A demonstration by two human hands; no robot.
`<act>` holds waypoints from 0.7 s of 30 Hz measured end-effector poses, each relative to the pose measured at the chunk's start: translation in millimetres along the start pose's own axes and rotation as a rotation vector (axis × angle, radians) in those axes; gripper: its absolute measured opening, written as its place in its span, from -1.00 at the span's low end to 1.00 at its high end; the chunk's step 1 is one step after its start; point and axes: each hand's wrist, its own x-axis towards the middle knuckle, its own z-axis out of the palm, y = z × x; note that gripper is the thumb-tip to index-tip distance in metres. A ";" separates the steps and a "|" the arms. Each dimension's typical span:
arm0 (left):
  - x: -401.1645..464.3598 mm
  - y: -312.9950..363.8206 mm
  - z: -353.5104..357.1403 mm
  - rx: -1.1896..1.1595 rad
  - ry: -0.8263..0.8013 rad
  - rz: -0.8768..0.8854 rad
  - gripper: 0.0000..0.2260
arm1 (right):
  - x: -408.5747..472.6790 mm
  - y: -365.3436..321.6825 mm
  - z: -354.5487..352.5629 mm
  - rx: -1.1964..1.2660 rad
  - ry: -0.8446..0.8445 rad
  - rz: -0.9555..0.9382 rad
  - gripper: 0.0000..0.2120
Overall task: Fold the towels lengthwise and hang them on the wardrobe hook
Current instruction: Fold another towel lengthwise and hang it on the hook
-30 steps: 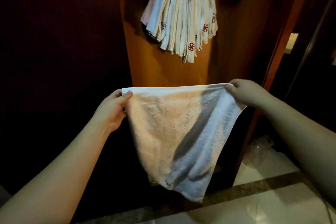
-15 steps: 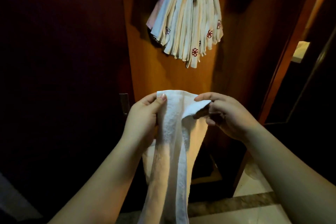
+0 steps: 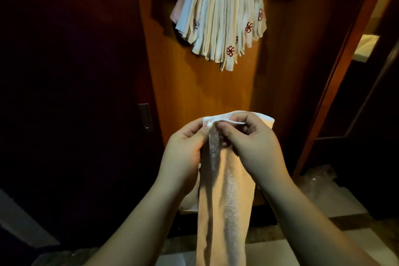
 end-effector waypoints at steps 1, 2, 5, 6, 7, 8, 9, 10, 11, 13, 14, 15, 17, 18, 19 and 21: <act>-0.7 -1.3 1.6 -0.026 -0.005 -0.011 -0.76 | -0.7 -1.1 0.1 0.019 0.009 0.005 -0.94; -1.7 -2.0 3.4 -0.055 -0.014 -0.022 -0.75 | -1.0 -1.3 -0.3 0.030 0.018 0.007 -0.94; -3.0 -2.8 5.7 -0.136 -0.048 -0.026 -0.72 | -0.8 -2.0 -0.8 0.035 0.038 0.020 -0.94; -3.4 -2.3 6.2 -0.149 -0.063 -0.011 -0.72 | -0.3 -2.8 -1.3 0.030 0.043 0.022 -0.94; -4.1 -1.6 7.3 -0.141 -0.084 0.015 -0.71 | 0.3 -3.2 -1.8 0.025 0.046 0.028 -0.93; -4.8 -1.0 8.6 -0.105 -0.101 0.049 -0.71 | 0.8 -4.0 -2.4 0.028 0.045 0.032 -0.92; -6.0 -0.3 11.0 -0.049 -0.104 0.087 -0.72 | 1.3 -3.9 -2.6 0.038 0.046 0.038 -0.91; -6.6 -0.5 13.6 0.008 -0.091 0.123 -0.75 | 1.9 -3.2 -2.9 0.052 0.048 0.042 -0.91; -7.0 -0.1 16.0 0.050 -0.062 0.148 -0.78 | 2.6 -1.8 -3.0 0.055 0.045 0.046 -0.91; -6.4 0.0 17.6 0.083 0.003 0.162 -0.81 | 5.4 3.5 -3.1 0.035 0.002 0.069 -0.89; -4.9 -0.5 15.9 0.102 0.022 0.160 -0.81 | 7.8 6.9 -4.2 0.027 -0.041 0.091 -0.88; -2.4 -1.3 13.3 0.125 0.033 0.157 -0.79 | 10.6 11.3 -7.5 0.026 -0.090 0.122 -0.87; 3.8 -1.7 5.1 0.109 0.054 0.143 -0.81 | 16.4 22.3 -18.9 0.008 -0.193 0.181 -0.85; 7.2 -1.6 -0.2 0.094 0.067 0.137 -0.82 | 19.0 27.6 -27.1 -0.047 -0.243 0.206 -0.84; 9.8 -0.9 -4.9 0.090 0.075 0.135 -0.83 | 21.3 32.7 -36.1 -0.141 -0.295 0.239 -0.84; 13.9 -1.9 -17.2 0.109 0.077 0.129 -0.85 | 22.6 40.6 -53.0 -0.360 -0.431 0.325 -0.84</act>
